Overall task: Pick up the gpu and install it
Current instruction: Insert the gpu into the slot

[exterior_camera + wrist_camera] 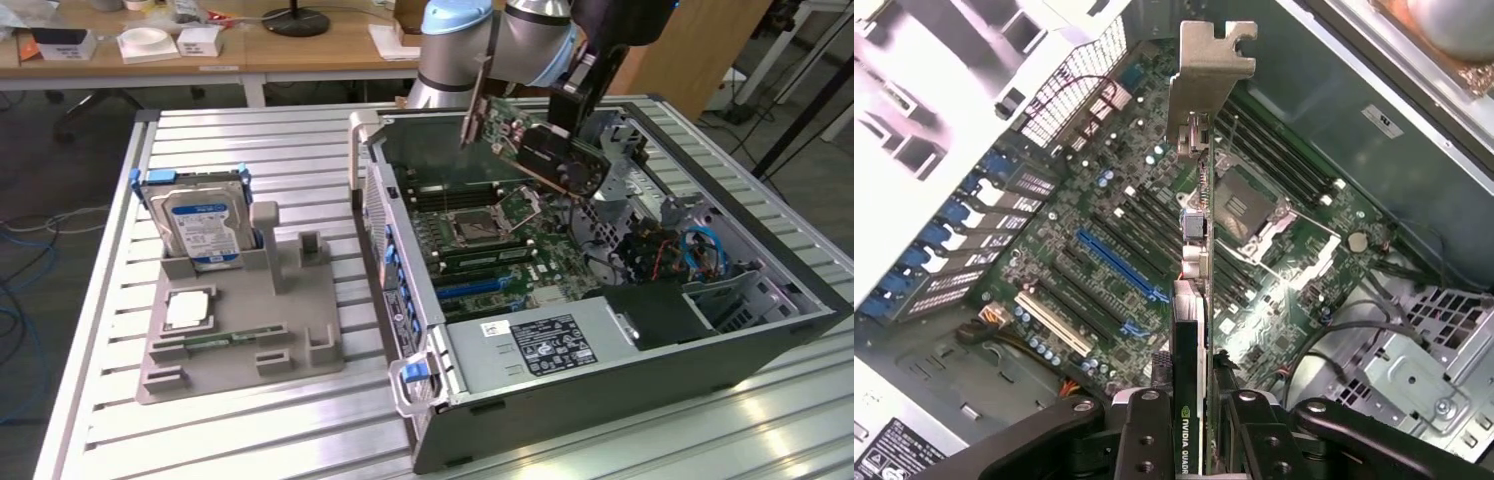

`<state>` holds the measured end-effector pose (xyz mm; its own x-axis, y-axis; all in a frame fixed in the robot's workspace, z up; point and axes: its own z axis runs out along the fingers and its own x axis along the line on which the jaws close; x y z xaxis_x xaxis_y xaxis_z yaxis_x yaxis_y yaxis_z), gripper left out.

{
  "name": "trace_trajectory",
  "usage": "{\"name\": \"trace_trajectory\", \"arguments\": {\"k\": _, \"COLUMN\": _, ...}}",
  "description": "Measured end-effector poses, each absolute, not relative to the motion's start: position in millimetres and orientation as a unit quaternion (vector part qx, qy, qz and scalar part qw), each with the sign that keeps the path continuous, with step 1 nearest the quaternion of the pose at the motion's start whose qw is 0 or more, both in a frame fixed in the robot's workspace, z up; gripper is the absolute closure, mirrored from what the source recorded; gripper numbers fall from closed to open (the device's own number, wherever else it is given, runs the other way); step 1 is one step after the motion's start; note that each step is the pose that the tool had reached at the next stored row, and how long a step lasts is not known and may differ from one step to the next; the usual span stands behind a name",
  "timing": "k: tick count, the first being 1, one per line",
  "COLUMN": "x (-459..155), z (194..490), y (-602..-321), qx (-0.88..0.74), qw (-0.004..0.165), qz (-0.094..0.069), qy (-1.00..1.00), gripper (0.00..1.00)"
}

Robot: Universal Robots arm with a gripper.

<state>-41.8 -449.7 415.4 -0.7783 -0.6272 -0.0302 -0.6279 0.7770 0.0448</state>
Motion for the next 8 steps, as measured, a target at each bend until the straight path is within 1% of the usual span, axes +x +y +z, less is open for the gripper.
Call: {"name": "trace_trajectory", "arguments": {"k": 8, "x": -41.8, "z": 415.4, "y": -449.7, "qx": -0.367, "qw": 0.006, "qz": 0.026, "qy": 0.93, "gripper": 0.74}}
